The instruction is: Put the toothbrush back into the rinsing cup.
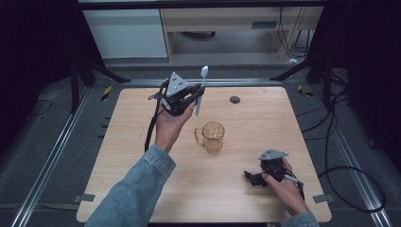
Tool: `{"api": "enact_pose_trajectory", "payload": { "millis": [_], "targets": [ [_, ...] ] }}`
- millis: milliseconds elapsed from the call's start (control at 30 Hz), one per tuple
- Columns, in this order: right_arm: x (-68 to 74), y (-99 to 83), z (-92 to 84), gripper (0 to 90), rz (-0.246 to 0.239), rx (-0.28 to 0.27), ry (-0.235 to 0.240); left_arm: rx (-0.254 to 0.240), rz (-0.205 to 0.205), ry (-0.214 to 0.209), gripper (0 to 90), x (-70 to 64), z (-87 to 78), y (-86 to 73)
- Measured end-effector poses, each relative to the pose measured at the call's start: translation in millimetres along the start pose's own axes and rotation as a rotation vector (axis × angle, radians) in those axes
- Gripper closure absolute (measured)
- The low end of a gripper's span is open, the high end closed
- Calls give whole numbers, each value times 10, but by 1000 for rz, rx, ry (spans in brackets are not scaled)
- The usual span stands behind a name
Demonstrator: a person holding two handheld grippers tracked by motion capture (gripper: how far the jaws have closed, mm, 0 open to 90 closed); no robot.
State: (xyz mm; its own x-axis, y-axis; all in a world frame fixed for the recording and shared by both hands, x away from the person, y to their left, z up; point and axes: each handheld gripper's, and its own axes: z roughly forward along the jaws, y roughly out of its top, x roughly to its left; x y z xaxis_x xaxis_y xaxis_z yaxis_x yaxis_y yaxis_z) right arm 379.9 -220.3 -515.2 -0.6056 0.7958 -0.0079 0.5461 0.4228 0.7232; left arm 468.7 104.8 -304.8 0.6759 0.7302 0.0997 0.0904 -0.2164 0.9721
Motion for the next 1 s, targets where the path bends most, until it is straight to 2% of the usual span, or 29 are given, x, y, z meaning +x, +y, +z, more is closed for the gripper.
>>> {"api": "enact_pose_trajectory", "payload": {
  "millis": [133,333,600,733,767,900,1000],
  "targets": [
    [0,0,0,6,0,0,0,-23,-13,-7,791,-3,4,-45],
    [1,0,0,6,1,0,1,-54,-33,4,791,-22,3,-93],
    [0,0,1,5,1,1,2,-86,-34,40,791,-67,6,-138],
    [1,0,0,5,0,1,3,-99,-13,92,791,-116,10,-162],
    [1,0,0,5,0,1,3,-90,-20,103,792,-138,10,-171],
    [1,0,0,5,0,1,3,-96,-7,169,791,-201,4,-191],
    [0,0,1,4,0,1,3,-104,-14,186,792,-230,13,-198]
  ]
}}
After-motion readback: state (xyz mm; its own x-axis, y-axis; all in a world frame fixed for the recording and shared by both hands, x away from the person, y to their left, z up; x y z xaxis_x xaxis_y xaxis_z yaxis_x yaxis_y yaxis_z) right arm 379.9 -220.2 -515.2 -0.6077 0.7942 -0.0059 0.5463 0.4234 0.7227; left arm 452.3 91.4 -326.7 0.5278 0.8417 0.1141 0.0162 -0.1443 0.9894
